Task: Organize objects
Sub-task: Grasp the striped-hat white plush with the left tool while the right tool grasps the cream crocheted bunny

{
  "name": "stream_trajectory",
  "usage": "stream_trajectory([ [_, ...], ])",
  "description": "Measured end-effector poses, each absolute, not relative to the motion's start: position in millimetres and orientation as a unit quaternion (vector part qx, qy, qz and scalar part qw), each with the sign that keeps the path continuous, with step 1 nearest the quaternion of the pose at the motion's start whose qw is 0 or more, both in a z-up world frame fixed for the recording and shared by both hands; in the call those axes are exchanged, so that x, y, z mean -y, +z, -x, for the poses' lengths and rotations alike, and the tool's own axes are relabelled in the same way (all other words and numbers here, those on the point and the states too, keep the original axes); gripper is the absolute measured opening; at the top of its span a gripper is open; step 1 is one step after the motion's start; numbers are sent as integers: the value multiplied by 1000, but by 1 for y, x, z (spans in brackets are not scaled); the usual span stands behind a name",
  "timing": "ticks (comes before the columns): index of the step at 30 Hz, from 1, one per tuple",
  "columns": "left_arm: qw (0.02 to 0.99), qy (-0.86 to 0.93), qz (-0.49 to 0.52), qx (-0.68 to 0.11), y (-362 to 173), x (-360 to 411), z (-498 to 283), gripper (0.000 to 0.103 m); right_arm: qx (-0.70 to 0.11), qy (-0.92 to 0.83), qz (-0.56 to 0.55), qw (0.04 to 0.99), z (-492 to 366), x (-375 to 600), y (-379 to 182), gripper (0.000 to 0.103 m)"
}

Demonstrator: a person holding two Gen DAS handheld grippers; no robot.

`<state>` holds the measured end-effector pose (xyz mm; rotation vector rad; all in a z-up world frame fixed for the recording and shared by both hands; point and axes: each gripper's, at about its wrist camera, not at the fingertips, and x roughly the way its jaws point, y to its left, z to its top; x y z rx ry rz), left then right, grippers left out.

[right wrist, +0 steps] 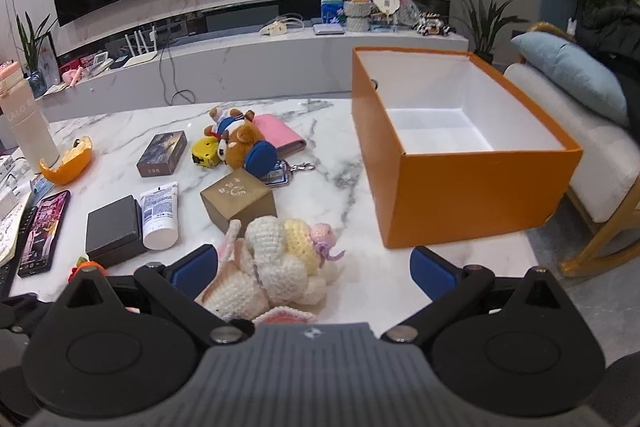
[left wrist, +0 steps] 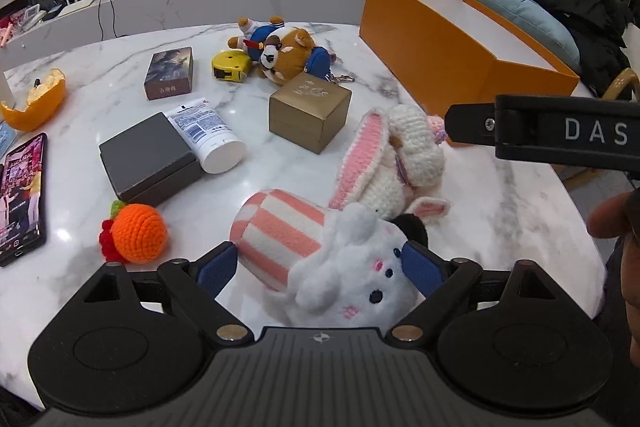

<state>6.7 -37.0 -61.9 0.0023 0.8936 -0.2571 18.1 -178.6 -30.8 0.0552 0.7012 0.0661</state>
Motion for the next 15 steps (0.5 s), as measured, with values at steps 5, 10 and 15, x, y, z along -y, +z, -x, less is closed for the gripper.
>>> stream_trajectory([
  [5, 890, -129, 23, -437, -69, 31, -14, 103, -358, 47, -41, 931, -35, 179, -39, 101],
  [10, 881, -143, 59, -446, -77, 22, -20, 103, -386, 64, -57, 918, -53, 173, -49, 94],
  [15, 869, -161, 99, -457, -85, 14, -25, 103, -404, 70, -52, 911, -66, 160, -61, 94],
])
